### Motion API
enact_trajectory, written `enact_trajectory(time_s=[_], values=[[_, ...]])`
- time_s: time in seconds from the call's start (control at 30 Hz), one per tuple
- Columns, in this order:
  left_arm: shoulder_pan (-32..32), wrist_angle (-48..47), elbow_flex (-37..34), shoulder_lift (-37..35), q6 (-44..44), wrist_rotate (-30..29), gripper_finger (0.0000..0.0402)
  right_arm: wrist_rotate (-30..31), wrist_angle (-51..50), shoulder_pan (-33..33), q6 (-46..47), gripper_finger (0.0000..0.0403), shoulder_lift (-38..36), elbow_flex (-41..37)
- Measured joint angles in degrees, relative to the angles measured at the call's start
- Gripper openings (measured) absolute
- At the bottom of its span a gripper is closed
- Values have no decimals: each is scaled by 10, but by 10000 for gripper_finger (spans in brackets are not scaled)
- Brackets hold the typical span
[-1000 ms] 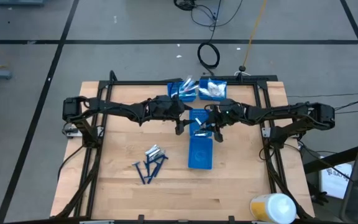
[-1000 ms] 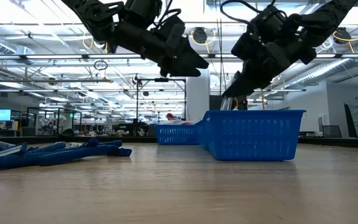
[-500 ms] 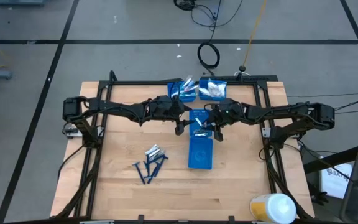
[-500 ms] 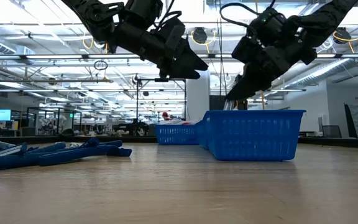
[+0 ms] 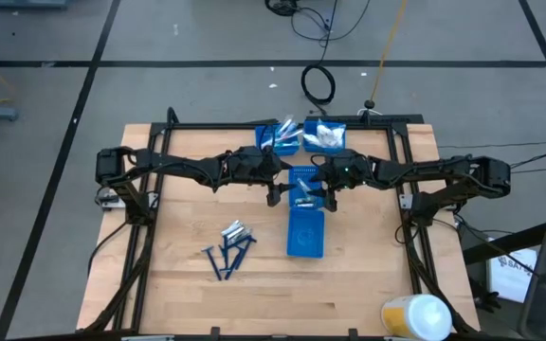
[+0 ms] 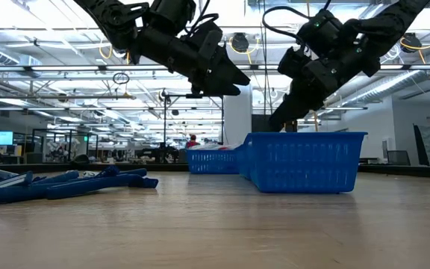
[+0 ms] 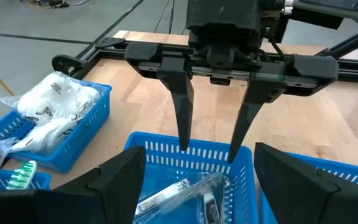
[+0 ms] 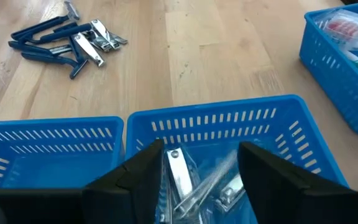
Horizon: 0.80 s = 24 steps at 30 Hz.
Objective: Pick & Place Travel size toiletries
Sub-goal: Put the nail clipper into the center blue bin
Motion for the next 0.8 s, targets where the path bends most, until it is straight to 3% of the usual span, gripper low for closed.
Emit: enact_trajectory(time_s=[0.27,0.67,0.8], values=[[-2,-57,0,-1,-4,0,294,1,9,0,-2,221,0,0],[-93,-445,-1,-30,-109,-14,294,1,13,0,-4,215,0,0],[-123,-544,-1,-24,-196,-13,294,0,17,0,-3,216,0,0]])
